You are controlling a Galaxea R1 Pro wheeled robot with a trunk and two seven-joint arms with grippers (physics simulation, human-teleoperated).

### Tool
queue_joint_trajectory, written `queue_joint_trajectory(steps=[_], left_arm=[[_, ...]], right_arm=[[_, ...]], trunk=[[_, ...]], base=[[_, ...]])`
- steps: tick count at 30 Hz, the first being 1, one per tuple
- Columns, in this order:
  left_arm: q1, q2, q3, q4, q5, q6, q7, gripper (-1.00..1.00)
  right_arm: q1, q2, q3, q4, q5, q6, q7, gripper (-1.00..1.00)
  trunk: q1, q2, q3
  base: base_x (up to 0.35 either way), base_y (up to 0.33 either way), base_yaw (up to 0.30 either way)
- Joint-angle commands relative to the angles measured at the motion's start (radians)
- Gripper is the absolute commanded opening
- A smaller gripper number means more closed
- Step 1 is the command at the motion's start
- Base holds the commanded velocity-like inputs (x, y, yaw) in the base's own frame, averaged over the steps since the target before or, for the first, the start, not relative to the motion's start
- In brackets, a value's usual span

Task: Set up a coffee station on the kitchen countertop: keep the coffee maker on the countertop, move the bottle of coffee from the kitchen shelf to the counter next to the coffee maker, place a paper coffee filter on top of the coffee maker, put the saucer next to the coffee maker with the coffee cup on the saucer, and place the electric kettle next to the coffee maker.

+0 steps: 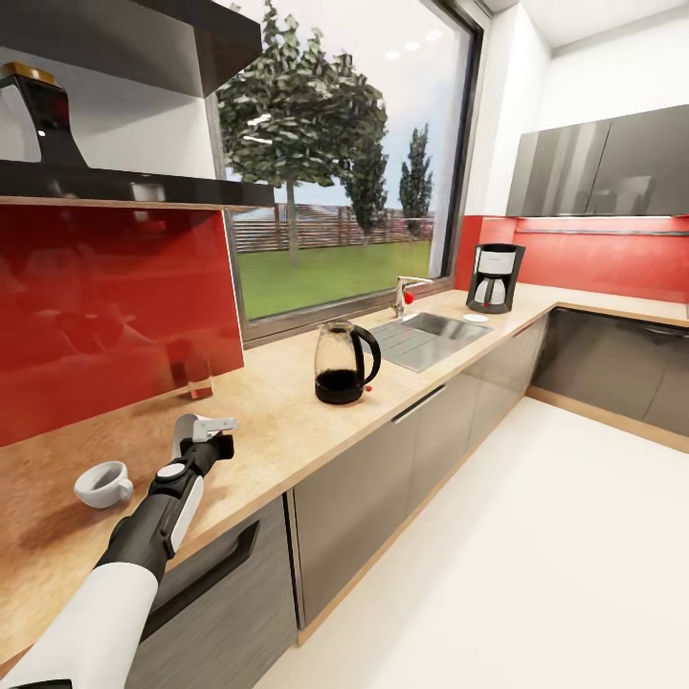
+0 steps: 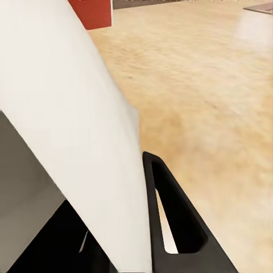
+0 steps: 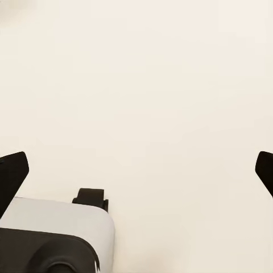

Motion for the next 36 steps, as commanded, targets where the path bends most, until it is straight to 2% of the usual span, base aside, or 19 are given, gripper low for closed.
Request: queue_joint_trajectory(steps=[1, 26, 36], left_arm=[[0.000, 0.000, 0.001, -0.002, -0.003, 0.006, -0.001, -1.00], [-0.001, -0.002, 0.000, -0.005, -0.001, 0.006, 0.001, -1.00], [0.000, -0.002, 0.000, -0.005, -0.001, 0.006, 0.001, -1.00]], right_arm=[[-0.001, 0.000, 0.000, 0.001, 0.007, -0.003, 0.000, 1.00], [-0.001, 0.000, 0.001, 0.001, 0.007, -0.003, 0.001, 1.00], [-0.001, -0.001, 0.001, 0.001, 0.007, -0.003, 0.000, 1.00]], trunk=[[0.000, -0.001, -0.001], [0.000, -0.001, -0.001], [0.000, -0.001, -0.001]], base=[[0.000, 0.000, 0.000], [-0.001, -0.001, -0.229], [-0.106, -0.080, -0.124]])
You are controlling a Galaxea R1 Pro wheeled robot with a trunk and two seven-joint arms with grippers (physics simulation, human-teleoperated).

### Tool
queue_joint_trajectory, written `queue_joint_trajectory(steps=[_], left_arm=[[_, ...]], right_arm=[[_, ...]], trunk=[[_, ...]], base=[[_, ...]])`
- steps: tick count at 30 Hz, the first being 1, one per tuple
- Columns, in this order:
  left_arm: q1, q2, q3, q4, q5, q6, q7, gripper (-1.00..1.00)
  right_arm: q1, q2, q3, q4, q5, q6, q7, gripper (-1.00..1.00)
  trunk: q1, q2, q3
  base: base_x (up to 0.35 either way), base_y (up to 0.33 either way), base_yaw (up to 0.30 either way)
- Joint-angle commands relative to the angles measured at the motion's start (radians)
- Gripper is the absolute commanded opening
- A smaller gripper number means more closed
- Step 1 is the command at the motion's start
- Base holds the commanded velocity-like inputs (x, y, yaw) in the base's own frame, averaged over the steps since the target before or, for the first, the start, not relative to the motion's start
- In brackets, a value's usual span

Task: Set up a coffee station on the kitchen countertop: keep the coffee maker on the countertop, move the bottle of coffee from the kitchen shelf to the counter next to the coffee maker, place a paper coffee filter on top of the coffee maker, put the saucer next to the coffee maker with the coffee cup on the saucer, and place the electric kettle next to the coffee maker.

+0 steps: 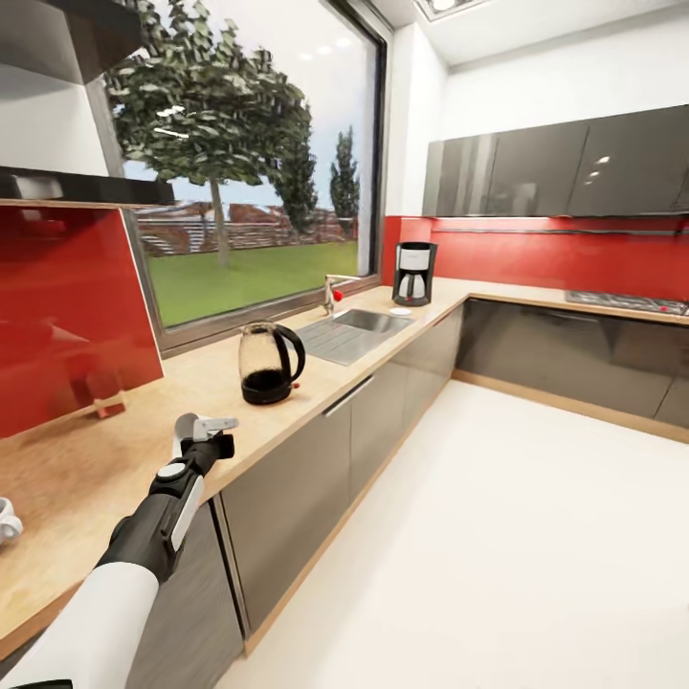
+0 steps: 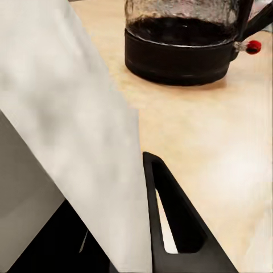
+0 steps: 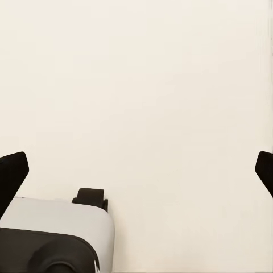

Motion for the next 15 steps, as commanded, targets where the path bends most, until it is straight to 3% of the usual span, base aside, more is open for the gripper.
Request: queue_joint_trajectory(steps=[1, 11, 15], left_arm=[[0.000, 0.000, 0.001, -0.002, -0.003, 0.006, -0.001, -1.00], [0.000, -0.002, 0.001, 0.000, -0.002, 0.006, -0.004, -1.00], [0.000, -0.004, -0.001, -0.006, -0.001, 0.006, -0.037, -1.00]], right_arm=[[-0.001, 0.000, 0.000, 0.001, 0.007, -0.003, 0.000, 1.00], [-0.001, 0.000, 0.000, 0.001, 0.007, -0.003, 0.000, 1.00], [-0.001, 0.000, 0.000, 0.001, 0.007, -0.003, 0.000, 1.00]], trunk=[[0.000, -0.001, -0.001], [0.000, -0.001, -0.001], [0.000, -0.001, -0.001]], base=[[-0.015, -0.011, -0.228], [-0.003, -0.002, -0.248], [0.000, 0.000, -0.254]])
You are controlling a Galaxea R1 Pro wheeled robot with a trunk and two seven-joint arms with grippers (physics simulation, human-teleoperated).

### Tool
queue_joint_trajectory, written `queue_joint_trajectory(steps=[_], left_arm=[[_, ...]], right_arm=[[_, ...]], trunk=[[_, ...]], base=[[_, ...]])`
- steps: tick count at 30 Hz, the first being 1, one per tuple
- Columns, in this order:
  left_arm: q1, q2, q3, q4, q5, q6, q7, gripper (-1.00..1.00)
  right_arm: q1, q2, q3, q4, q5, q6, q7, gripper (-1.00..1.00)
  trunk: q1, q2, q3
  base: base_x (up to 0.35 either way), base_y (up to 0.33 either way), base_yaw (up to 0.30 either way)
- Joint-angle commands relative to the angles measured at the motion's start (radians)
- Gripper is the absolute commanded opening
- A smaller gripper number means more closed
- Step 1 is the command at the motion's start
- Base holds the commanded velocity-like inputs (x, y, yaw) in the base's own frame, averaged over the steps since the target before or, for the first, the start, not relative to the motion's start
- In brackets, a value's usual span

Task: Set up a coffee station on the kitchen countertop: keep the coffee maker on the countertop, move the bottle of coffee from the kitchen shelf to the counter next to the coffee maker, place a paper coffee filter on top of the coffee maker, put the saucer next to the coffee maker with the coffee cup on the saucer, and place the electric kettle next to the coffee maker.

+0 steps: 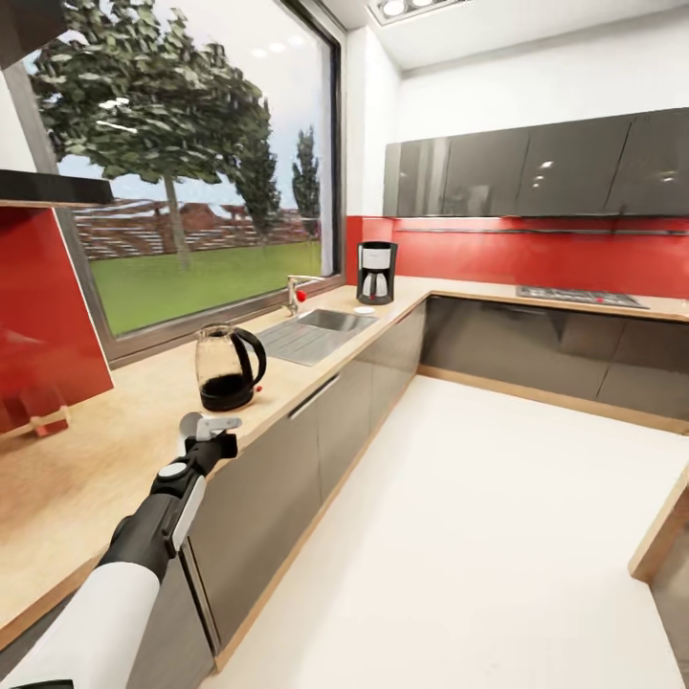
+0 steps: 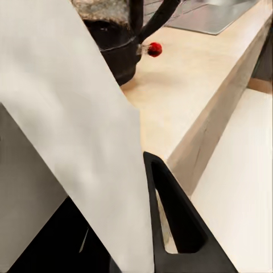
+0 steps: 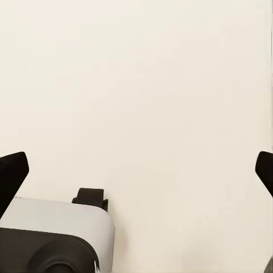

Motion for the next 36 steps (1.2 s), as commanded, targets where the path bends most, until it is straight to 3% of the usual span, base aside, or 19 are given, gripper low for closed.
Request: queue_joint_trajectory(steps=[1, 8, 13, 17, 18, 21, 22, 24, 25, 27, 29, 36], left_arm=[[0.000, 0.000, 0.002, -0.004, -0.003, 0.006, -0.010, -1.00], [0.000, -0.033, -0.001, -0.014, -0.002, 0.007, -0.032, -1.00], [0.000, -0.077, -0.011, -0.016, -0.002, 0.008, -0.035, -1.00], [0.000, -0.120, -0.073, -0.044, -0.002, 0.018, -0.035, -1.00], [0.000, -0.148, -0.113, -0.067, -0.002, 0.054, -0.035, -1.00], [0.000, -0.185, -0.146, -0.082, -0.002, 0.108, -0.036, -1.00], [0.000, -0.200, -0.172, -0.086, -0.002, 0.126, -0.036, -1.00], [0.000, -0.208, -0.264, -0.090, 0.029, 0.146, -0.035, -1.00], [0.000, -0.208, -0.280, -0.091, 0.047, 0.148, -0.035, -1.00], [0.000, -0.208, -0.322, -0.091, 0.127, 0.155, -0.034, -1.00], [0.000, -0.208, -0.339, -0.089, 0.174, 0.159, -0.034, -1.00], [0.000, -0.208, -0.350, -0.091, 0.204, 0.194, -0.034, -1.00]], right_arm=[[-0.001, 0.000, 0.000, 0.001, 0.007, -0.003, 0.000, 1.00], [-0.001, 0.000, 0.001, 0.001, 0.007, -0.003, 0.000, 1.00], [-0.001, 0.000, 0.000, 0.001, 0.007, -0.003, 0.000, 1.00], [-0.001, 0.000, 0.000, 0.001, 0.007, -0.003, 0.000, 1.00], [-0.001, 0.000, 0.000, 0.001, 0.007, -0.004, -0.001, 1.00], [-0.001, 0.000, 0.000, 0.001, 0.007, -0.004, -0.001, 1.00], [-0.001, 0.000, 0.000, 0.001, 0.007, -0.004, -0.001, 1.00], [-0.001, 0.000, 0.000, 0.001, 0.007, -0.004, -0.002, 1.00], [-0.001, 0.000, 0.000, 0.001, 0.007, -0.004, -0.002, 1.00], [-0.001, 0.000, 0.000, 0.001, 0.007, -0.004, -0.001, 1.00], [-0.001, 0.000, 0.000, 0.001, 0.007, -0.004, -0.002, 1.00], [-0.001, 0.000, 0.000, 0.001, 0.007, -0.004, -0.002, 1.00]], trunk=[[0.000, -0.001, -0.001], [0.000, -0.001, -0.001], [0.000, -0.001, -0.001], [0.000, -0.001, -0.001], [0.000, -0.001, -0.001], [0.000, -0.001, -0.001], [0.000, -0.001, -0.001], [0.000, -0.001, -0.001], [0.000, -0.001, -0.001], [0.000, -0.001, -0.001], [0.000, -0.001, -0.001], [0.000, -0.001, -0.001]], base=[[0.000, 0.000, -0.254], [0.000, 0.000, -0.254], [0.000, 0.000, -0.254], [0.000, 0.000, -0.254], [0.000, 0.000, -0.254], [0.000, 0.000, -0.252], [0.000, 0.000, -0.248], [0.000, 0.000, -0.242], [0.000, 0.000, -0.238], [0.000, 0.000, -0.233], [0.000, 0.000, -0.228], [0.001, 0.000, -0.161]])
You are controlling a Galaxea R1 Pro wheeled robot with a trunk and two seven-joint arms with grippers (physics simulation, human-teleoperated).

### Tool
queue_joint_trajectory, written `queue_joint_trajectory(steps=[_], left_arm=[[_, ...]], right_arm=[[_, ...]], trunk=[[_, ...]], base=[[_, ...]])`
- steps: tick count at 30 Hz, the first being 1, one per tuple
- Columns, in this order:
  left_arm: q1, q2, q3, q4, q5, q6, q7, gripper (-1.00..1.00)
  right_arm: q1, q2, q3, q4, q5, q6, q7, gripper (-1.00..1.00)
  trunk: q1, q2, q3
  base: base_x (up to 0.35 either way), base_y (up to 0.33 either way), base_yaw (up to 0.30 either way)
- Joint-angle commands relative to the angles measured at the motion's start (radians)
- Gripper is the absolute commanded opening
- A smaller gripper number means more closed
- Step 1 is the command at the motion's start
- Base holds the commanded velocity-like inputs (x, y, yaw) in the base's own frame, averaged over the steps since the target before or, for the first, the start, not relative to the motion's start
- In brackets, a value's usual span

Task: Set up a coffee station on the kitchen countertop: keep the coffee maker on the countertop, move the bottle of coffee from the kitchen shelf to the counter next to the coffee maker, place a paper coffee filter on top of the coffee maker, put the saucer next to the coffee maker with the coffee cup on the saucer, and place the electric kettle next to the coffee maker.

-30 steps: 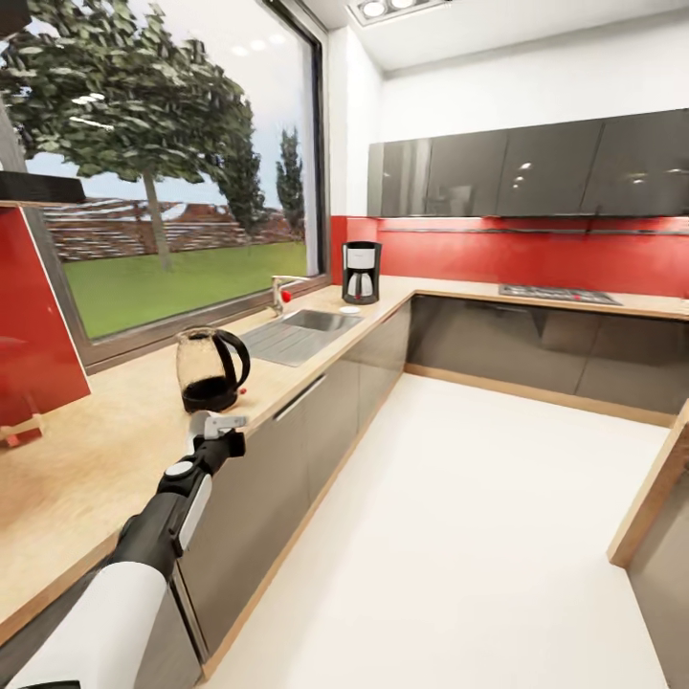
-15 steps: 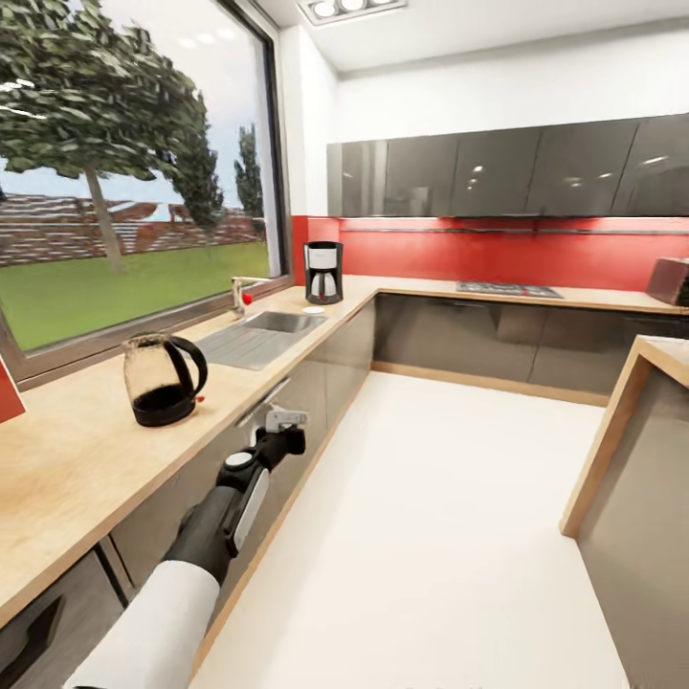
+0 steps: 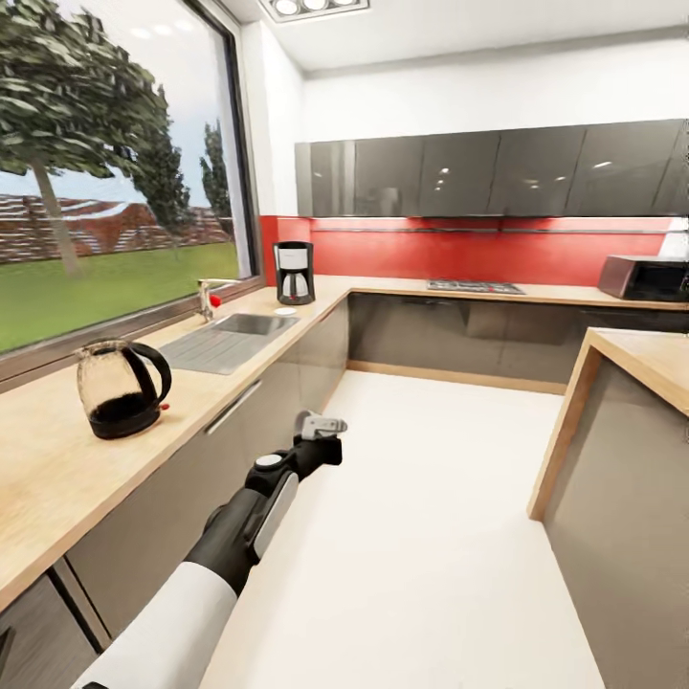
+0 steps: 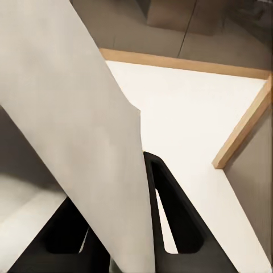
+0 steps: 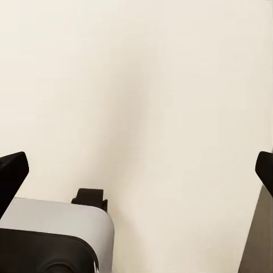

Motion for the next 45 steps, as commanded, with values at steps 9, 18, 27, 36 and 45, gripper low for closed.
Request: queue_joint_trajectory(steps=[9, 18, 27, 36, 45], left_arm=[[-0.001, 0.000, 0.000, 0.000, 0.009, 0.014, 0.001, -1.00], [-0.001, 0.000, 0.000, 0.000, 0.009, 0.014, 0.001, -1.00], [-0.001, 0.000, 0.000, 0.000, 0.009, 0.014, 0.001, -1.00], [0.000, 0.000, 0.000, 0.000, 0.009, 0.014, 0.001, -1.00], [0.000, 0.000, 0.000, 0.000, 0.009, 0.014, 0.001, -1.00]], right_arm=[[-0.001, -0.004, 0.001, 0.002, 0.007, -0.002, 0.000, 1.00], [-0.001, -0.003, 0.001, 0.002, 0.007, -0.002, 0.000, 1.00], [-0.001, -0.003, 0.001, 0.002, 0.007, -0.002, 0.001, 1.00], [-0.001, -0.003, 0.001, 0.002, 0.007, -0.002, 0.000, 1.00], [-0.001, -0.003, 0.001, 0.002, 0.007, -0.002, 0.000, 1.00]], trunk=[[0.000, -0.001, -0.001], [0.000, -0.001, -0.001], [0.000, -0.001, -0.001], [0.000, -0.001, -0.001], [0.000, -0.001, -0.001]], base=[[0.268, 0.000, -0.010], [0.326, -0.004, -0.082], [0.328, -0.082, -0.224], [0.328, -0.112, -0.053], [0.328, -0.117, -0.003]])
